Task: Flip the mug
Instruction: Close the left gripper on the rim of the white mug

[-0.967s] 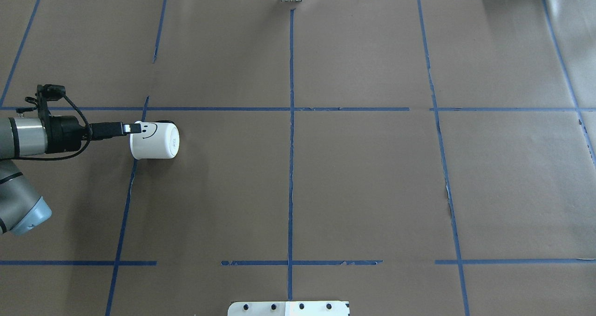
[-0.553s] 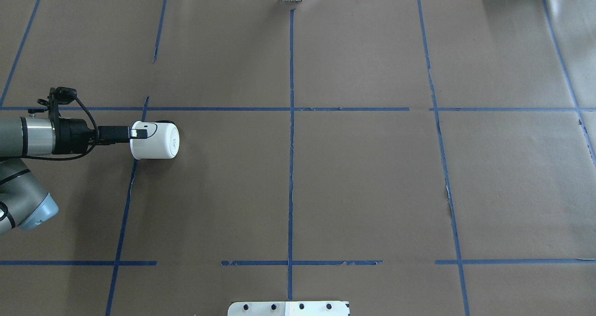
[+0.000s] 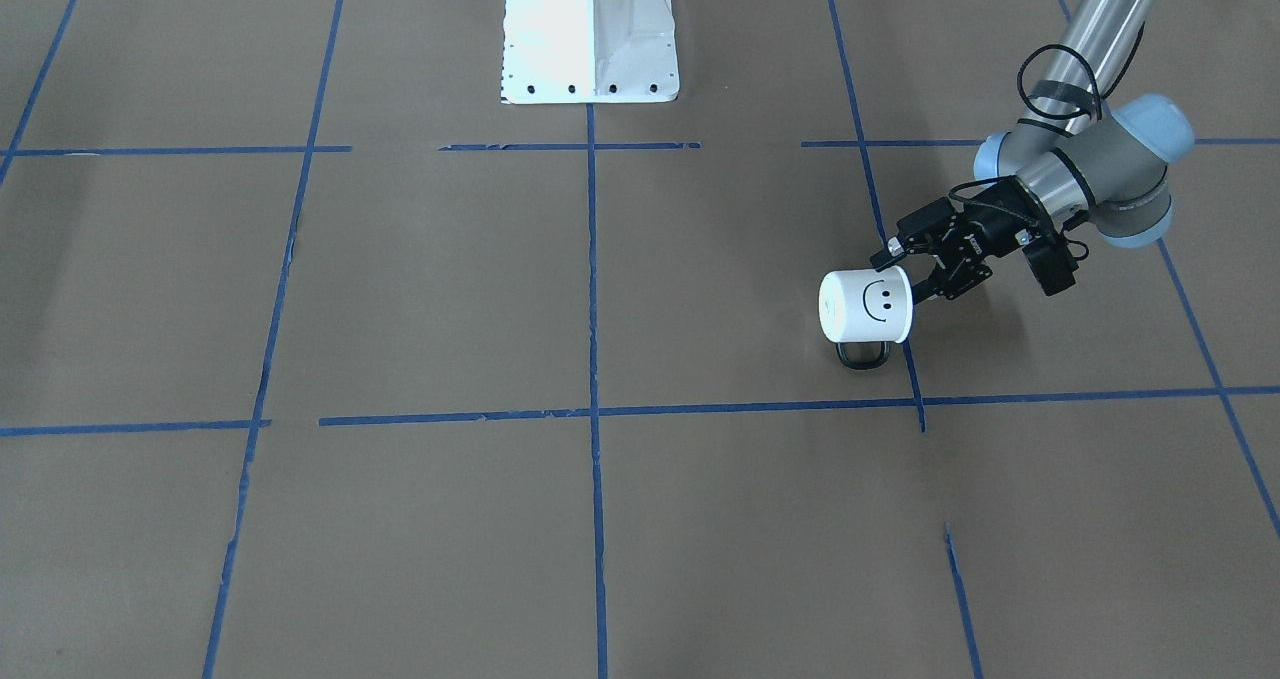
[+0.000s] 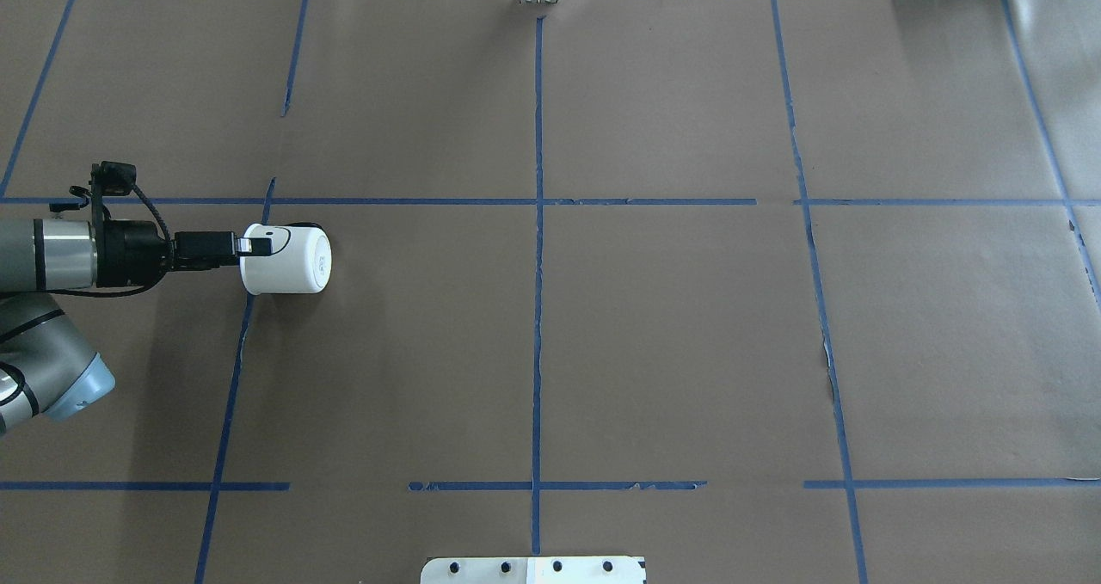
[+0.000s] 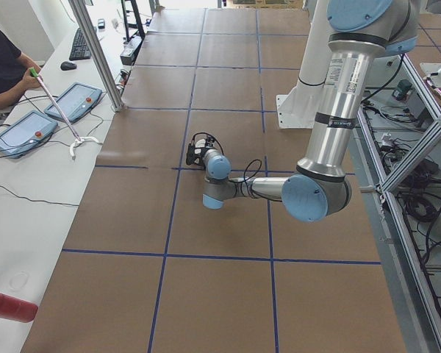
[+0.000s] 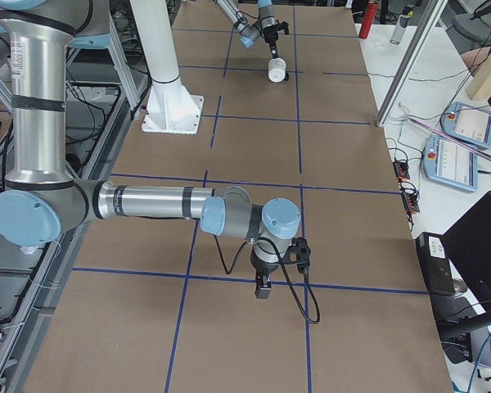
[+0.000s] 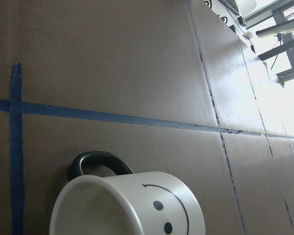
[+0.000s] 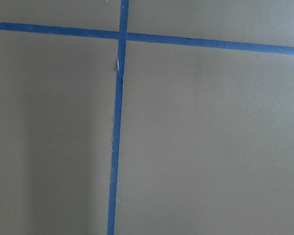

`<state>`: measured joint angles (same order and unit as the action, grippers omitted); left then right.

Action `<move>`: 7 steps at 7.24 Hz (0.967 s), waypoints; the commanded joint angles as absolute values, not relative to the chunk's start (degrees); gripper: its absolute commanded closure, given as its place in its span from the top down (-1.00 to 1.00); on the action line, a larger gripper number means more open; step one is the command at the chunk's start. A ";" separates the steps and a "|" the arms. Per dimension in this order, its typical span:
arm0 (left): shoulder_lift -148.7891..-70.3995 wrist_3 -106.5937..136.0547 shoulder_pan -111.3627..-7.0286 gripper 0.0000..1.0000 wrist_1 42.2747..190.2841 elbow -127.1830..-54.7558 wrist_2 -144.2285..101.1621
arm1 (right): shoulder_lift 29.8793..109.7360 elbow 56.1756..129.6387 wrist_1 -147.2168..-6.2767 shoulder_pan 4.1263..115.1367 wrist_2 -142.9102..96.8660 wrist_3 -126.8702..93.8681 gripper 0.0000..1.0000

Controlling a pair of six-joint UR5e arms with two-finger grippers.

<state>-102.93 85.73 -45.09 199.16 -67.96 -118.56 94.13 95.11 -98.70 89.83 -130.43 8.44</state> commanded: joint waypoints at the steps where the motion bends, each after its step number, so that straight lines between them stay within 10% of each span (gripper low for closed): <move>1: -104.06 86.65 -45.09 0.88 202.93 -65.74 -118.56 | 94.13 95.18 -98.70 89.82 -130.43 8.44 1.00; 5: -105.90 87.80 -45.09 0.71 203.47 -64.17 -118.39 | 94.13 95.10 -98.70 89.82 -130.43 8.44 1.00; 7: -106.35 87.89 -45.09 0.26 203.47 -64.07 -118.39 | 94.13 95.10 -98.70 89.82 -130.43 8.44 1.00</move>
